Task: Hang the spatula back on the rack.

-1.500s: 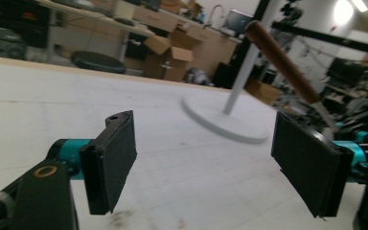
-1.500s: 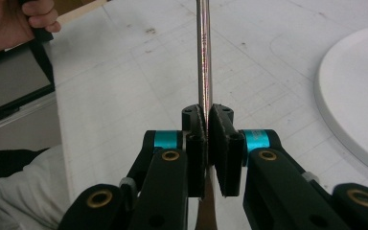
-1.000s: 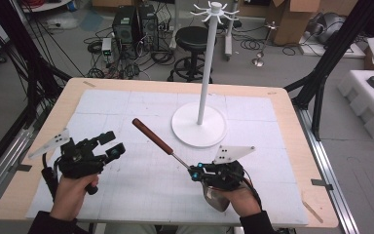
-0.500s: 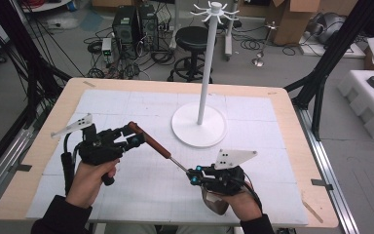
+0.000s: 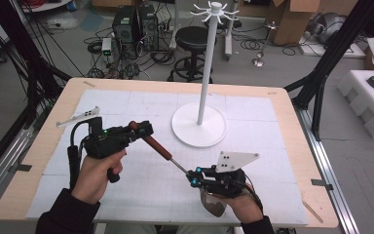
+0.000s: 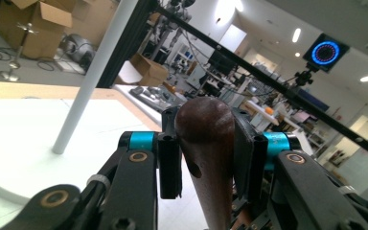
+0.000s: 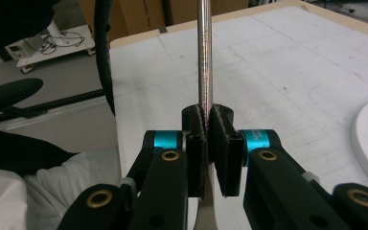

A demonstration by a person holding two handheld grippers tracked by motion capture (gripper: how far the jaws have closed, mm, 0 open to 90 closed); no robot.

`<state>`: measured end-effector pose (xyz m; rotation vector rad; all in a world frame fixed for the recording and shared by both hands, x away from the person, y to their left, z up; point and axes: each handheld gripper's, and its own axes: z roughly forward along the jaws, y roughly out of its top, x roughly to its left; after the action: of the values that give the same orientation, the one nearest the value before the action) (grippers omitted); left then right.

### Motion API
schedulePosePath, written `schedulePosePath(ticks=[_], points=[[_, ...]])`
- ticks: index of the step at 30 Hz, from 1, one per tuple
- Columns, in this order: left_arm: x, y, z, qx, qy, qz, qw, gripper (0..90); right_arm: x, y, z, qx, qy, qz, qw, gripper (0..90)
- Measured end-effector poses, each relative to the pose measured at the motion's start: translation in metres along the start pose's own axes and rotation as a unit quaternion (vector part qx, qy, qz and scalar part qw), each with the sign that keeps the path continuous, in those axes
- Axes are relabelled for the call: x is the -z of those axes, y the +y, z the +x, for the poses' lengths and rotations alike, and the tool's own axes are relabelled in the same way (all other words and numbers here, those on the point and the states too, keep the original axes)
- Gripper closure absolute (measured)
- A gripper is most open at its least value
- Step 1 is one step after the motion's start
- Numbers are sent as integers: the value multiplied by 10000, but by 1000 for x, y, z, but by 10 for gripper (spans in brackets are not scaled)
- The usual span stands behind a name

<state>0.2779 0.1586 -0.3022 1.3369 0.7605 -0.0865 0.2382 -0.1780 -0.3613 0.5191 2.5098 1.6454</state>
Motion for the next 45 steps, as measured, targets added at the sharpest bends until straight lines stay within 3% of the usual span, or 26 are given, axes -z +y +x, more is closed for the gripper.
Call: schedulePosePath(ticks=[7,13,17,22,24,25,26,28,31,36,37,38,39,41,45], points=[[-3,11,-18,-68,-296,-110,9995,718,-1,4,2,40,133,-142,9998,843],[-7,23,-38,-495,-446,-129,9977,723,-2,9,6,93,334,-323,9989,841],[-11,29,-49,-837,-589,-57,9947,725,-4,10,8,48,467,-433,9980,834],[-18,35,-62,-1253,-800,86,9888,726,-8,11,9,60,685,-501,9964,823],[-19,37,-67,-1365,-841,64,9870,726,-9,12,7,-37,802,-584,9951,711],[-19,39,-69,-1404,-878,54,9862,726,-9,12,7,-37,802,-584,9951,711],[-19,44,-71,-1466,-933,81,9848,726,-10,12,7,-86,825,-662,9943,637],[-18,46,-72,-1488,-952,103,9842,726,-10,12,6,-104,823,-693,9941,608],[-17,50,-74,-1587,-1027,188,9818,726,-8,14,2,-184,987,-942,9905,478],[-18,50,-76,-1808,-1344,564,9727,726,-5,24,-5,94,1399,-1338,9810,333],[-19,49,-77,-1838,-1400,618,9710,726,-5,28,-6,142,1464,-1399,9792,324],[-19,48,-77,-1893,-1446,684,9688,726,-5,36,-7,185,1636,-1484,9751,310],[-20,47,-78,-1931,-1483,725,9672,726,-5,36,-7,185,1636,-1484,9751,310],[-19,46,-79,-2026,-1609,809,9626,726,-7,43,-8,226,1785,-1519,9719,315],[-19,45,-80,-2097,-1910,873,9549,726,-15,59,-5,353,2242,-1541,9616,325]])
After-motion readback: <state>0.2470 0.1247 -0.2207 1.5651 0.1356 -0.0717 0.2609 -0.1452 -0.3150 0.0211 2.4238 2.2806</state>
